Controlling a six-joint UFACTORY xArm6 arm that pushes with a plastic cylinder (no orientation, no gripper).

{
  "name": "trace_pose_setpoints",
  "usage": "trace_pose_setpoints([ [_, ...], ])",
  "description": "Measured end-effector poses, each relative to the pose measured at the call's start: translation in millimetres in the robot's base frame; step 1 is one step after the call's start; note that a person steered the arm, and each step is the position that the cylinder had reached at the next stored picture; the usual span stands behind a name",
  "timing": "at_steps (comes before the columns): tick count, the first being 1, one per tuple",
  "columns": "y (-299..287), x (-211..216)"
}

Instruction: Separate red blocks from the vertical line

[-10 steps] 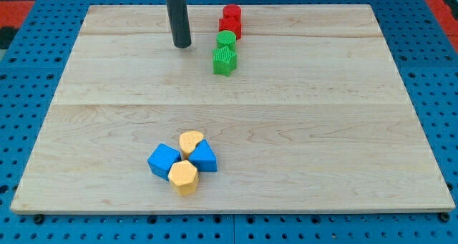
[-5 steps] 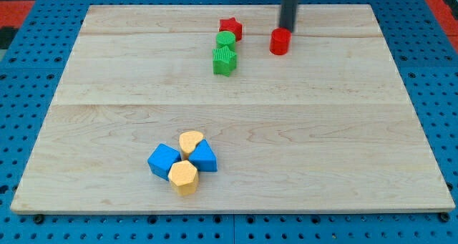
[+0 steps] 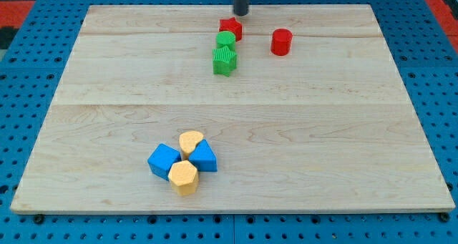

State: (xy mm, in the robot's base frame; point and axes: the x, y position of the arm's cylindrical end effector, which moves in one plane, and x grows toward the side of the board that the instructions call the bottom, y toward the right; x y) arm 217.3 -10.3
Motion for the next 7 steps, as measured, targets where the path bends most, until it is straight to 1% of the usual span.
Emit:
trace_pose_setpoints([
  [1,-20.1,14.5],
  [2,-10.6,45.9],
  [3,20.7,65.9],
  [4,22.0,87.3],
  [5,50.1,92.5],
  [6,58.0,92.9],
  [7,84.7,105.8],
])
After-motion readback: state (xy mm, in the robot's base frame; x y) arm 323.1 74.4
